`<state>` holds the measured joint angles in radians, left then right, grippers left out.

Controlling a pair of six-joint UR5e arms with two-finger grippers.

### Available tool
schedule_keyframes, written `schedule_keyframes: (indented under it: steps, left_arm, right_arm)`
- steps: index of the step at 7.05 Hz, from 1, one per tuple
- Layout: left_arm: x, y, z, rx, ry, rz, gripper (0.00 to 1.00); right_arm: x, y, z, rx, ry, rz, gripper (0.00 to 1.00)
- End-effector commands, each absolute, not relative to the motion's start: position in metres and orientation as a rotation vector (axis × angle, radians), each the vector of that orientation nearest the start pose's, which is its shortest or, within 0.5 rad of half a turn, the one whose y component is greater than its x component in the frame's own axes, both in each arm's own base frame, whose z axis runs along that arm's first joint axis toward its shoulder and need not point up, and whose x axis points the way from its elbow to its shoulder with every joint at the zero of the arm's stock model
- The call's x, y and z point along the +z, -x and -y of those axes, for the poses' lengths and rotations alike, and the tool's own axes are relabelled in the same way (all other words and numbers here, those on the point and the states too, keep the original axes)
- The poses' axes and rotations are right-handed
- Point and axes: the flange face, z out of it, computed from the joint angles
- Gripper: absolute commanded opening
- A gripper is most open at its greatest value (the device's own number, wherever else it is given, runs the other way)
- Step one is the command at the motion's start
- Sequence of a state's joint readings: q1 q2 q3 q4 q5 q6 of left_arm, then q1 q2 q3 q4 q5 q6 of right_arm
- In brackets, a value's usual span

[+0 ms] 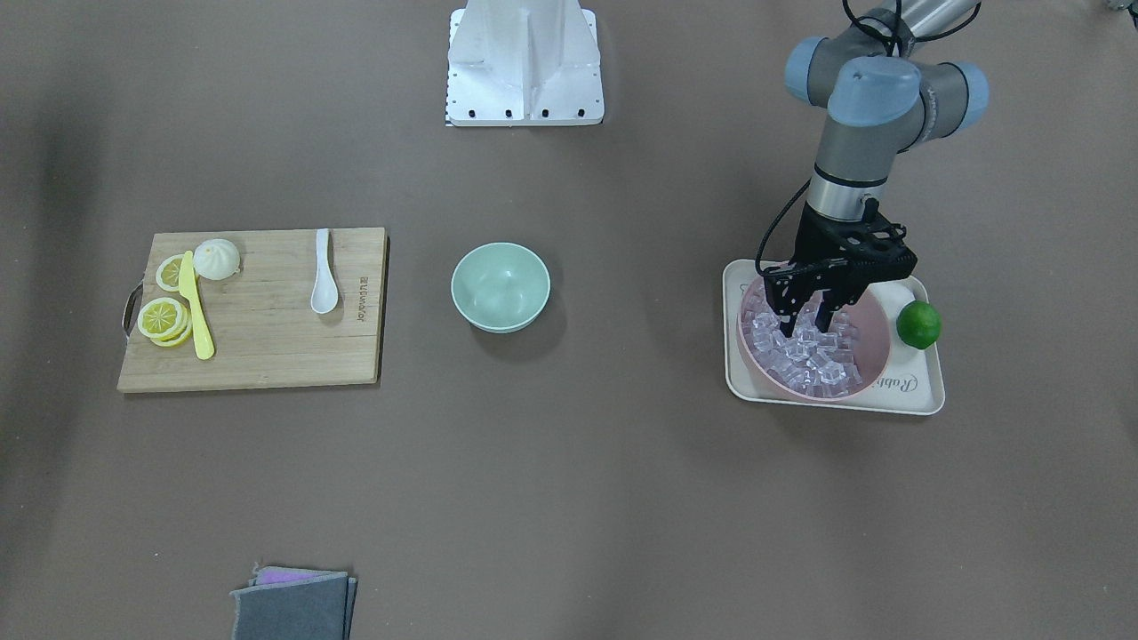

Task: Put spoon and ice into bowl

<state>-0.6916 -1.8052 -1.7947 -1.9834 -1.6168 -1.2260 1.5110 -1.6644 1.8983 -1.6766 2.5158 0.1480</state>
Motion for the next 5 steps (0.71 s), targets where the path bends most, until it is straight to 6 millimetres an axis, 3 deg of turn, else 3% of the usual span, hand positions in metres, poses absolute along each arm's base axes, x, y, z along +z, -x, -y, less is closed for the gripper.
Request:
schedule_keyframes:
  steps: [1,3,5]
  left_arm:
    - [0.394,-0.371,0.473,-0.296,-0.393,-0.778,0.41]
    - [0.413,-0.364,0.466,-0.252,-0.411,-0.779,0.41]
    - [0.405,-0.365,0.467,-0.253,-0.421,-0.793,0.41]
  right_arm:
    - [0.540,-0.026,0.450,0.022,-0.019,0.952,1.00]
    - [0.540,-0.026,0.450,0.023,-0.018,0.952,1.00]
    - [0.538,-0.026,0.452,0.021,-0.022,0.952,1.00]
